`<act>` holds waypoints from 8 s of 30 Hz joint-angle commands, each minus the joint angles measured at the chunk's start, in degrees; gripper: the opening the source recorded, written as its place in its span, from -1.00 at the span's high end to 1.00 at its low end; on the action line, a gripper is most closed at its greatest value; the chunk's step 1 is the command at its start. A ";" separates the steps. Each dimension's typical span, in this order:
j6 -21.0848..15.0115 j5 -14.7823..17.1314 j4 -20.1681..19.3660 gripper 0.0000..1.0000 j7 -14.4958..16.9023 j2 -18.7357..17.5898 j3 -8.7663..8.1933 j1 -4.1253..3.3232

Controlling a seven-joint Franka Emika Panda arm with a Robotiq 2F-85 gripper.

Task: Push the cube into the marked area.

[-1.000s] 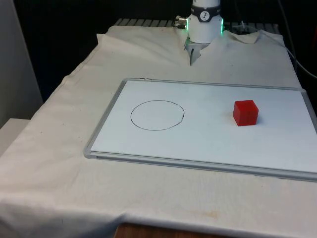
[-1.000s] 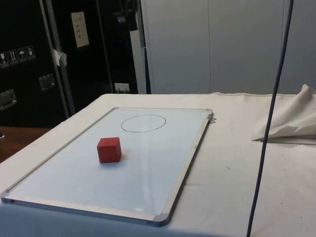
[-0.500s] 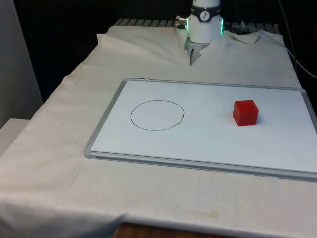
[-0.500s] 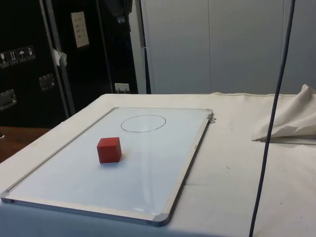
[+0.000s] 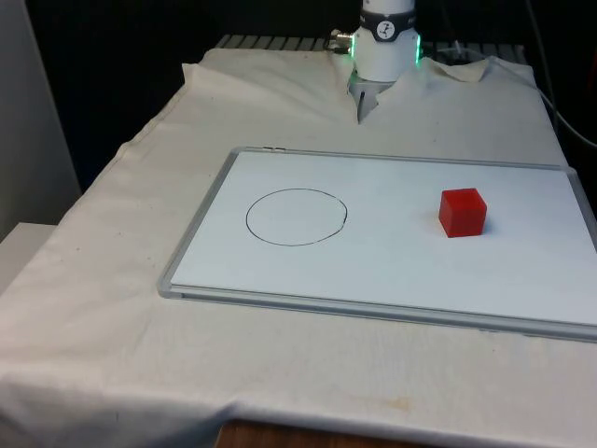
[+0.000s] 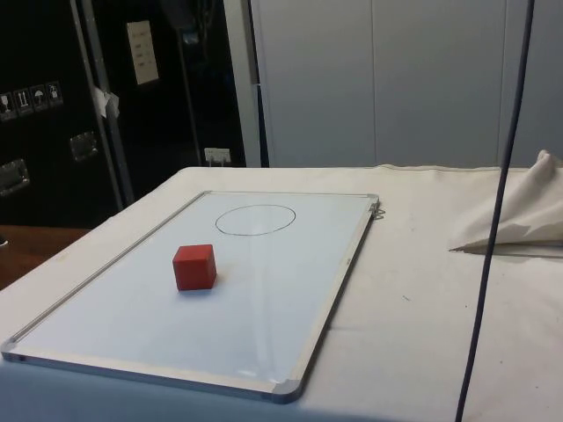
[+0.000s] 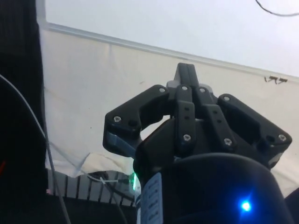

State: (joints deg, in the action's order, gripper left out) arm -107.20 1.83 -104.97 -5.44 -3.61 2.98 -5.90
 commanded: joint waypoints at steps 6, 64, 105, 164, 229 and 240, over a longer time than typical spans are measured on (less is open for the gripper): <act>-2.81 -0.11 -0.29 0.99 -2.41 -1.20 2.18 -0.34; -23.43 -5.61 2.23 0.99 -13.18 -23.55 13.58 -1.09; -31.34 -10.54 0.17 0.99 -12.15 -32.60 8.19 -0.63; -20.51 -29.22 -0.86 0.99 -14.95 -29.51 -1.95 -0.69; -24.52 -30.48 -3.27 0.99 -21.08 -26.76 -3.27 -0.17; -27.33 -26.99 -3.95 0.99 -21.14 -26.41 -2.98 -0.06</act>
State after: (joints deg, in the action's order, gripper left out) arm -133.61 -25.78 -108.23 -26.70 -30.48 -0.46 -6.36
